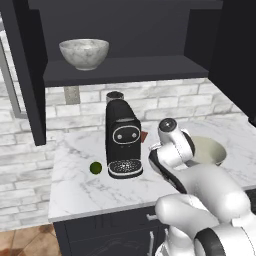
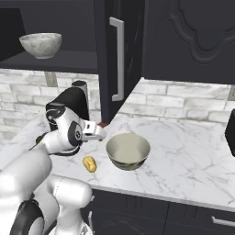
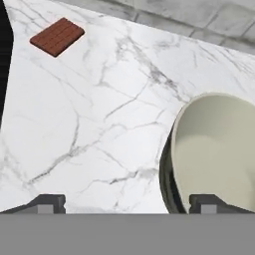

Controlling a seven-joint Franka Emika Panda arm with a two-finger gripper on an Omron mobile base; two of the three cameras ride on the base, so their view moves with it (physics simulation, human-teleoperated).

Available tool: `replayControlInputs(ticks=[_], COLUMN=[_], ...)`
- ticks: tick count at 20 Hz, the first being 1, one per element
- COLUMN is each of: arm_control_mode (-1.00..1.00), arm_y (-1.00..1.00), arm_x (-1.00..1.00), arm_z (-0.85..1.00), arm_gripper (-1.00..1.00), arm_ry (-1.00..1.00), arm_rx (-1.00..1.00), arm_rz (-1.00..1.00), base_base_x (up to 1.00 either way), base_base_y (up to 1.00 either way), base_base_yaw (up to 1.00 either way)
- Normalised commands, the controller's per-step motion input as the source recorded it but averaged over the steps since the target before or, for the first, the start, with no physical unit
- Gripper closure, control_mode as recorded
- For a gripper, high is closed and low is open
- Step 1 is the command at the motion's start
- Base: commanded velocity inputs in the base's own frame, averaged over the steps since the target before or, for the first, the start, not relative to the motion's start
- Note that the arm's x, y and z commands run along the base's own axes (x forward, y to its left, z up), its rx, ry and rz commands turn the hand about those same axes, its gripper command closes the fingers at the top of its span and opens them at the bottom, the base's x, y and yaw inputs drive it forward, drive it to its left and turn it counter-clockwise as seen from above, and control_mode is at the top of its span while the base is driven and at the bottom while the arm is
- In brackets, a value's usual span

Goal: Pick both bowls and place them on the counter. Then place the lime in one bowl and place the potato in the other bowl.

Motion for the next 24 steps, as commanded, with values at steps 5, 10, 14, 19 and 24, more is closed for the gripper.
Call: replayControlInputs(ticks=[5,10,14,19,24], arm_control_mode=[-1.00,-1.00,-1.00,-1.00,-1.00], arm_y=[0.09,0.11,0.27,0.33,0.38], arm_x=[-0.17,-0.40,-0.49,-0.51,-0.37], arm_z=[0.56,0.44,0.29,0.33,0.53], arm_gripper=[-1.00,-1.00,-1.00,-1.00,-1.00], arm_ry=[-0.13,-0.10,-0.14,-0.16,-0.14], arm_rx=[0.09,0.17,0.20,0.20,0.16], arm_rz=[-0.05,-0.04,-0.02,-0.02,0.00], base_base_x=[0.00,0.00,0.00,0.00,0.00], base_base_y=[0.00,0.00,0.00,0.00,0.00], base_base_yaw=[0.00,0.00,0.00,0.00,0.00])
